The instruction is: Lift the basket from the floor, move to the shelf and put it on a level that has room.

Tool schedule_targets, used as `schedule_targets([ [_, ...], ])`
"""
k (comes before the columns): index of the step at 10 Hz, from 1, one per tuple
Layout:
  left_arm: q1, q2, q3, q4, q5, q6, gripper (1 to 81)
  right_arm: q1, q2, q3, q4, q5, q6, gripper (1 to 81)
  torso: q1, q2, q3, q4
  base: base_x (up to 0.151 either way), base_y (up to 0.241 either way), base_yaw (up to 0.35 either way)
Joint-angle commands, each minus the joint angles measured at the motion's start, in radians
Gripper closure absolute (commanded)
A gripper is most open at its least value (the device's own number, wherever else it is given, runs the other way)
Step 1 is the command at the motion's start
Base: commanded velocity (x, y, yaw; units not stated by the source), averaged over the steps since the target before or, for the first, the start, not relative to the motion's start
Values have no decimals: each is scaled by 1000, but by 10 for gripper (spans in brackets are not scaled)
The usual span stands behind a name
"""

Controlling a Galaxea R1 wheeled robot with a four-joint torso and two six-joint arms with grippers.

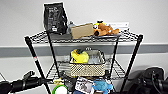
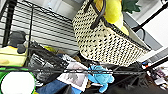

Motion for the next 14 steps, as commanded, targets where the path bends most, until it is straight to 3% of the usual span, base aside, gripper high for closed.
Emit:
schedule_targets([
  [1, 188, -40, 66, 13, -169, 10, 10, -111, -38, 33, 8, 8, 0, 10, 0, 0, 0, 0, 0, 0, 0],
  [3, 368, 18, 43, 69, -283, 27, 10, -214, -18, 10, -5, 8, -2, 10, 0, -1, 0, 0, 0, 0, 0],
  [7, 607, 160, -94, 150, -378, 27, 10, -412, 99, -106, -3, 10, -12, 10, -1, -2, 1, 0, 0, 0, 0],
  [14, 809, 387, -399, 193, -407, 29, 10, -618, 367, -414, -92, -1, -14, 10, -3, -2, 3, 0, 0, 0, 0],
])
